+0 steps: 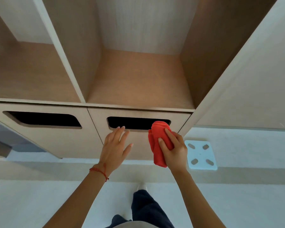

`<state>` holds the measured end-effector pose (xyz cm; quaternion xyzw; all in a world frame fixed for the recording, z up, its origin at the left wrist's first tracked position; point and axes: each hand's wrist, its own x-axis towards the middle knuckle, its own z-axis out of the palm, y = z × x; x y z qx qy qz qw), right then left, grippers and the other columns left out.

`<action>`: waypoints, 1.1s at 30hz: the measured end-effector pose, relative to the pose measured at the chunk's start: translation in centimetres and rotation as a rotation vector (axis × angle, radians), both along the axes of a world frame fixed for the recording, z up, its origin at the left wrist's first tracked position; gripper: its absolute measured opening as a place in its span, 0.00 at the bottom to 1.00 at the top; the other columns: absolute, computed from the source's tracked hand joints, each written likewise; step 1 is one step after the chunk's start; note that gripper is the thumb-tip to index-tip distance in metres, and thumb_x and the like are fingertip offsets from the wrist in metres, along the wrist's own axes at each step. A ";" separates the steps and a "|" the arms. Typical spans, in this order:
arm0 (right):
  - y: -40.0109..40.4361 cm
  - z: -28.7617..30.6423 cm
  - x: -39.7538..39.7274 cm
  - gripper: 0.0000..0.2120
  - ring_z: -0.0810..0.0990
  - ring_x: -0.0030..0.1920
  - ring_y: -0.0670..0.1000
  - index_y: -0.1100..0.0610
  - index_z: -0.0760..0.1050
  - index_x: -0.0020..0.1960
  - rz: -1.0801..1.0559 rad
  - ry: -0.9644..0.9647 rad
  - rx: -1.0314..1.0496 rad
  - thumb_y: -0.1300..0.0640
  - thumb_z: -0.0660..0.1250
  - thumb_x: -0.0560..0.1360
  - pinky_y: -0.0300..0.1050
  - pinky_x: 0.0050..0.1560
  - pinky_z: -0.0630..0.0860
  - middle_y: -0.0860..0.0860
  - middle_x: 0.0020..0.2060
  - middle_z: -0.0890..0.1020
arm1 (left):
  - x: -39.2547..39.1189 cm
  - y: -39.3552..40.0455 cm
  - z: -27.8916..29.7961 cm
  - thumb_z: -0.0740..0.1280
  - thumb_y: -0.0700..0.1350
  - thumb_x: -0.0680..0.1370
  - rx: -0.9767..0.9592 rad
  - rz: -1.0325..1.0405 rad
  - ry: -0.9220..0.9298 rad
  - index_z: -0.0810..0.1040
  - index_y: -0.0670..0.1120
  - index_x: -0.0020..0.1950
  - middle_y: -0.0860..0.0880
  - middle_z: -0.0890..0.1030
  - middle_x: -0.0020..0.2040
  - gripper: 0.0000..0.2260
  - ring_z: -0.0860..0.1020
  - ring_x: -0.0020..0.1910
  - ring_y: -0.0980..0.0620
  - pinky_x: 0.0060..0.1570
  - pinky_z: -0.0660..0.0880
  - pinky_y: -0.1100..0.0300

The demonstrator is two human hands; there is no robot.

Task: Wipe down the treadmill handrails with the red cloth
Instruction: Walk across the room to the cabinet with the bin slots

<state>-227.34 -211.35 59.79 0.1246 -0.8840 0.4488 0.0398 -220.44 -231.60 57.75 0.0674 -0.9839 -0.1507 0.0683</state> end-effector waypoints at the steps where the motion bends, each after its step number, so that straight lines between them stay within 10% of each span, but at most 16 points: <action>1: -0.2 0.2 -1.4 0.21 0.73 0.51 0.47 0.52 0.71 0.65 0.013 0.000 0.004 0.52 0.68 0.73 0.37 0.47 0.69 0.54 0.60 0.75 | -1.3 -0.2 0.3 0.41 0.59 0.81 -0.003 0.012 0.010 0.74 0.39 0.64 0.39 0.75 0.63 0.32 0.73 0.62 0.39 0.57 0.72 0.45; 33: -9.0 2.7 -21.6 0.20 0.76 0.55 0.57 0.46 0.72 0.64 -0.048 -0.010 0.323 0.45 0.65 0.73 0.50 0.49 0.73 0.52 0.61 0.74 | -19.3 -6.7 1.0 0.52 0.56 0.77 -0.100 0.022 0.011 0.76 0.42 0.63 0.42 0.75 0.64 0.25 0.71 0.64 0.44 0.63 0.68 0.43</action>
